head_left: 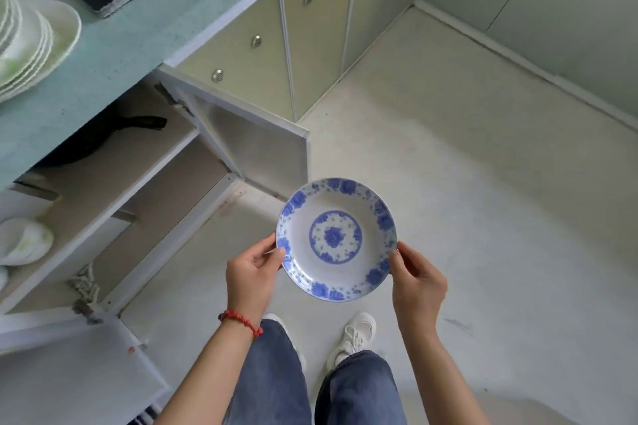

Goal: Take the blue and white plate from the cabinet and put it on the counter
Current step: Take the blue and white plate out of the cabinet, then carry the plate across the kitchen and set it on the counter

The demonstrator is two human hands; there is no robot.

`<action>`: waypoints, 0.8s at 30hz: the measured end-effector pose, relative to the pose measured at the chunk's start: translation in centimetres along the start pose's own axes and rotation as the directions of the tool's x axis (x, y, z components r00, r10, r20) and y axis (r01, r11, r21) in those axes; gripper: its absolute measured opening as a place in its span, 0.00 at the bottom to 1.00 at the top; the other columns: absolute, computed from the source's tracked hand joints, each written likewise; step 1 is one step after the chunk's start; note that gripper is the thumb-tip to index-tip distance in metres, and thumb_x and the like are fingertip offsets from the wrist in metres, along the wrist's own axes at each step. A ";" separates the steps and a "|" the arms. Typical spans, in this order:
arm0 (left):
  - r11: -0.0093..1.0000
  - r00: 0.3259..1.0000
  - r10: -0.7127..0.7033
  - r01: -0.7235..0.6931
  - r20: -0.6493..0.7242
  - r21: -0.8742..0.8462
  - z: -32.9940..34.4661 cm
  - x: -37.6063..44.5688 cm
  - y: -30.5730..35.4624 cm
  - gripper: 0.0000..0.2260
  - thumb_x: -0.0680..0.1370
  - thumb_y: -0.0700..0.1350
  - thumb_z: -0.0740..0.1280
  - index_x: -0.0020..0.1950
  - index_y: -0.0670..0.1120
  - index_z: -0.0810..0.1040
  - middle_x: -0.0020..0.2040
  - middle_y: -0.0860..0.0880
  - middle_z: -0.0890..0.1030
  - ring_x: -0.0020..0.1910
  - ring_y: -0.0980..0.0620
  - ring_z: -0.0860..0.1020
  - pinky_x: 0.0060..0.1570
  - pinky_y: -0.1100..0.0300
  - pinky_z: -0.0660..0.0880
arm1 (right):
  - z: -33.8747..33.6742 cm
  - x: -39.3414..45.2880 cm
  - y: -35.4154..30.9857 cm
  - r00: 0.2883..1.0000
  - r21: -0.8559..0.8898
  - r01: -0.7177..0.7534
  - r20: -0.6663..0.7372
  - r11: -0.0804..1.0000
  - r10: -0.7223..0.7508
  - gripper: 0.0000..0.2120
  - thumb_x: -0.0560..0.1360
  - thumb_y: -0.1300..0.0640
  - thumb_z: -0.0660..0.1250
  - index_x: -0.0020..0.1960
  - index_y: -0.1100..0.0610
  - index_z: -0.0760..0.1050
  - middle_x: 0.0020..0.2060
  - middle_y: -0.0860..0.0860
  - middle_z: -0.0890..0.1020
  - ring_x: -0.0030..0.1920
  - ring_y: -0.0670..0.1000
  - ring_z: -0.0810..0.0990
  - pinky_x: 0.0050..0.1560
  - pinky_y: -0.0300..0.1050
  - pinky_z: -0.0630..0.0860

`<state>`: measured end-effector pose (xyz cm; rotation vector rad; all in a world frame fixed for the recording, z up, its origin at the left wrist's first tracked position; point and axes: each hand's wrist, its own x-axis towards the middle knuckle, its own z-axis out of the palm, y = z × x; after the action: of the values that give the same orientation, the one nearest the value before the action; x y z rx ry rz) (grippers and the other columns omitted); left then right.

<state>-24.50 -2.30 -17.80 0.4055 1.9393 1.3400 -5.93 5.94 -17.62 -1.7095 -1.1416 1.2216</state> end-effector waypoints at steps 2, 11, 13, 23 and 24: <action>1.000 0.999 0.009 -0.009 0.044 0.001 2.7 -0.8 1.1 0.13 0.71 0.33 0.67 0.55 0.42 0.79 0.46 0.51 0.83 0.41 0.63 0.81 0.43 0.67 0.78 | -2.7 0.7 -0.7 0.999 0.005 0.008 -0.052 1.000 -0.008 0.09 0.70 0.63 0.69 0.45 0.50 0.81 0.37 0.47 0.83 0.37 0.43 0.81 0.38 0.31 0.78; 0.997 0.962 0.061 -0.073 0.267 0.036 12.8 -2.2 7.2 0.13 0.71 0.32 0.67 0.53 0.42 0.80 0.46 0.50 0.83 0.42 0.61 0.82 0.39 0.69 0.78 | -12.0 4.0 -3.7 0.970 0.061 0.041 -0.243 0.997 -0.025 0.11 0.71 0.63 0.69 0.42 0.46 0.80 0.37 0.42 0.83 0.39 0.47 0.82 0.39 0.40 0.80; 0.996 0.947 0.067 -0.084 0.315 0.038 14.7 -1.7 8.8 0.13 0.71 0.31 0.67 0.54 0.42 0.80 0.45 0.50 0.83 0.41 0.62 0.82 0.37 0.70 0.77 | -13.2 5.2 -4.7 0.959 0.064 0.050 -0.280 0.997 -0.031 0.10 0.71 0.63 0.69 0.43 0.47 0.79 0.37 0.43 0.82 0.40 0.49 0.82 0.39 0.41 0.80; 0.983 0.853 0.120 -0.173 0.508 0.058 24.3 6.4 18.3 0.12 0.71 0.31 0.67 0.52 0.41 0.80 0.41 0.53 0.83 0.38 0.59 0.82 0.34 0.69 0.77 | -13.9 13.9 -11.1 0.893 0.110 0.101 -0.448 0.989 -0.041 0.14 0.71 0.63 0.69 0.40 0.42 0.79 0.36 0.44 0.83 0.39 0.51 0.83 0.38 0.41 0.81; 0.981 0.844 0.129 -0.186 0.520 0.057 25.3 7.1 19.4 0.11 0.71 0.31 0.67 0.51 0.41 0.81 0.41 0.54 0.83 0.38 0.59 0.82 0.34 0.69 0.77 | -13.9 15.0 -11.9 0.888 0.123 0.111 -0.458 0.986 -0.043 0.15 0.70 0.62 0.69 0.40 0.41 0.78 0.36 0.43 0.83 0.39 0.51 0.83 0.38 0.40 0.81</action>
<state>-13.99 27.03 -7.86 0.8982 1.5480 1.0833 6.78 23.11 -7.47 -1.7000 -0.8046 0.7723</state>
